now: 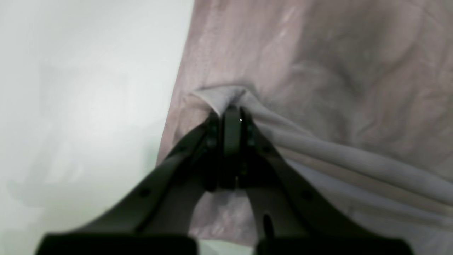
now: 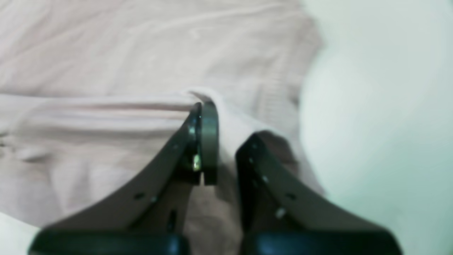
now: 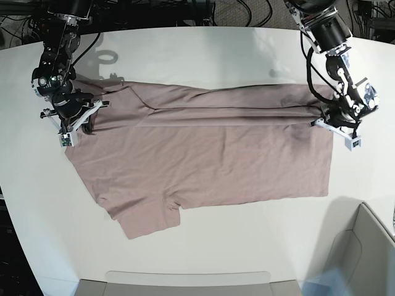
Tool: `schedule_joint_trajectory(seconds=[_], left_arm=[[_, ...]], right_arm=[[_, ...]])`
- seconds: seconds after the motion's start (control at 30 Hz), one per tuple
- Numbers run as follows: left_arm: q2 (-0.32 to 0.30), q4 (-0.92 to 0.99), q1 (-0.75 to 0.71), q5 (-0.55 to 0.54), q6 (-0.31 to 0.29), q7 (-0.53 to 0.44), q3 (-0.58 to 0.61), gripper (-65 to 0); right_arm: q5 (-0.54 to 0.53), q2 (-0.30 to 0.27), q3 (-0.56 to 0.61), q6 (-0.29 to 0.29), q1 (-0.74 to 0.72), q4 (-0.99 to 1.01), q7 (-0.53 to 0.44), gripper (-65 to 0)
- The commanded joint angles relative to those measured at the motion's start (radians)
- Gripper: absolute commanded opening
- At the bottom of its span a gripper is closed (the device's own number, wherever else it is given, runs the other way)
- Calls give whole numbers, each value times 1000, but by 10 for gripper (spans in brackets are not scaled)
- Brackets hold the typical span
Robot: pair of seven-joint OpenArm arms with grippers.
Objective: Fold the T-shirt properly
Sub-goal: 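Fold the grasped edge over the shirt body with both grippers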
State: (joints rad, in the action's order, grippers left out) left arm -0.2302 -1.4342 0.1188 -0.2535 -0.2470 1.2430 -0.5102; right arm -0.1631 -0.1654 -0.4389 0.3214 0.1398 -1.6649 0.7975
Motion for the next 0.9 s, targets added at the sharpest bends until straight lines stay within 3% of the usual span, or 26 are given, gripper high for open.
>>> schedule_joint_trajectory(seconds=[0.0,0.53,0.77,0.87], left_arm=[[-16,-12,22,1,2,-32,0,-650],[-16,56,118,1,2,-45,45,-650],[-47,117,146,1,5,-44,140,-650],[-48,117,141,1,7,-44,138,-579]], right_arm=[[3,-15,-4,-6,-29,-8,-23,-650],[3,-16,10,-6,-194,164,-23,-650],[3,-16,10,-8,-211,180,-23,-650],[3,-16,10,-8,-211,176,-22,-566]])
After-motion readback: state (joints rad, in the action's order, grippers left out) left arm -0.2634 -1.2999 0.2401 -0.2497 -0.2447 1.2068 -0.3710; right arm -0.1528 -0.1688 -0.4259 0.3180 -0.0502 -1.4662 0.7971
